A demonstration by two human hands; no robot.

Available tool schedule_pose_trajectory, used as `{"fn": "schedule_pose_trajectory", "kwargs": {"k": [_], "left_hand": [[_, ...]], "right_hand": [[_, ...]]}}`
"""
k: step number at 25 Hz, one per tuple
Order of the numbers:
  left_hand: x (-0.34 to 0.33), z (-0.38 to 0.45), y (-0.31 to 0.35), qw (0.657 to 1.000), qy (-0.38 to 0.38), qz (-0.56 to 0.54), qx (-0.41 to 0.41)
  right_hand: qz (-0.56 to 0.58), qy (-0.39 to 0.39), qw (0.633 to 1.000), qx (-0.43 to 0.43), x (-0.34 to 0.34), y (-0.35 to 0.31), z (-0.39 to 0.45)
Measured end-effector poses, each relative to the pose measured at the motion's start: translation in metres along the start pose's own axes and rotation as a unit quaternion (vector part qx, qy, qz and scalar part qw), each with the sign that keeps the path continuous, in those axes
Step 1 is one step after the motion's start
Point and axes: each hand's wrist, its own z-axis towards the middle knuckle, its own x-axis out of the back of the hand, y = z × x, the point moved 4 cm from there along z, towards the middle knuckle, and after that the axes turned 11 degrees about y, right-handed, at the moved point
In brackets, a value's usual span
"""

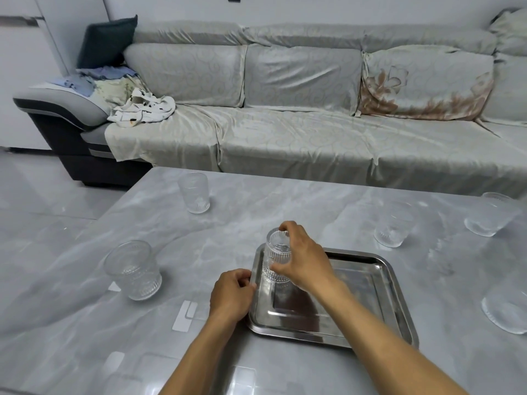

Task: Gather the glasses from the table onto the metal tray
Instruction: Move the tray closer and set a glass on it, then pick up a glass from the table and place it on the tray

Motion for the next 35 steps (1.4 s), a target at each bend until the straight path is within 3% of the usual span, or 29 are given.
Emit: {"fn": "schedule_pose_trajectory", "kwargs": {"k": [8, 9, 11, 13, 14, 15, 16, 17, 19, 21, 23, 25, 26, 28, 29, 31, 33, 35], "left_hand": [[0.005, -0.006, 0.006, 1.000, -0.009, 0.015, 0.003], [0.015, -0.005, 0.011, 1.000, 0.017, 0.013, -0.011], [0.055, 0.001, 0.023, 0.985, 0.140, 0.039, -0.094], [0.106, 0.010, 0.029, 0.927, 0.275, 0.147, -0.210], [0.128, 0.017, 0.023, 0.891, 0.307, 0.244, -0.228], [0.145, 0.026, 0.010, 0.871, 0.297, 0.336, -0.201], [0.160, 0.036, -0.009, 0.872, 0.260, 0.388, -0.147], [0.171, 0.043, -0.027, 0.894, 0.209, 0.390, -0.078], [0.182, 0.049, -0.048, 0.953, 0.139, 0.269, 0.025], [0.179, 0.042, -0.040, 0.968, 0.162, 0.194, -0.004], [0.172, 0.022, -0.016, 0.968, 0.198, 0.126, -0.085], [0.159, -0.005, 0.012, 0.976, 0.146, -0.068, -0.143], [0.150, -0.021, 0.026, 0.967, 0.085, -0.174, -0.165], [0.129, -0.054, 0.052, 0.929, -0.030, -0.305, -0.208], [0.116, -0.068, 0.062, 0.915, -0.068, -0.325, -0.231], [0.094, -0.086, 0.075, 0.904, -0.093, -0.320, -0.267], [0.076, -0.090, 0.078, 0.912, -0.108, -0.278, -0.281], [0.061, -0.081, 0.073, 0.926, -0.148, -0.226, -0.262]], "right_hand": [[0.016, 0.002, 1.000, -0.014, 0.003, -0.006, -0.007], [0.029, 0.037, 0.999, -0.004, 0.009, -0.011, -0.010], [0.051, 0.098, 0.993, 0.032, 0.019, -0.022, -0.021], [0.057, 0.101, 0.991, 0.065, 0.025, -0.031, -0.037], [0.053, 0.086, 0.992, 0.076, 0.027, -0.034, -0.044], [0.041, 0.072, 0.993, 0.084, 0.029, -0.034, -0.049], [0.029, 0.066, 0.994, 0.087, 0.034, -0.033, -0.050], [0.021, 0.070, 0.994, 0.083, 0.042, -0.031, -0.050], [0.025, 0.099, 0.993, 0.062, 0.060, -0.025, -0.047], [0.052, 0.134, 0.989, 0.034, 0.077, -0.020, -0.051], [0.123, 0.144, 0.981, -0.030, 0.088, -0.019, -0.061], [0.260, 0.079, 0.948, -0.165, 0.088, -0.019, -0.069], [0.341, -0.001, 0.908, -0.242, 0.082, -0.022, -0.073], [0.485, -0.179, 0.789, -0.331, 0.073, -0.036, -0.083], [0.542, -0.220, 0.739, -0.335, 0.073, -0.041, -0.086], [0.628, -0.203, 0.682, -0.317, 0.076, -0.044, -0.086], [0.649, -0.138, 0.674, -0.325, 0.077, -0.034, -0.087], [0.597, -0.064, 0.717, -0.355, 0.079, -0.010, -0.085]]}}
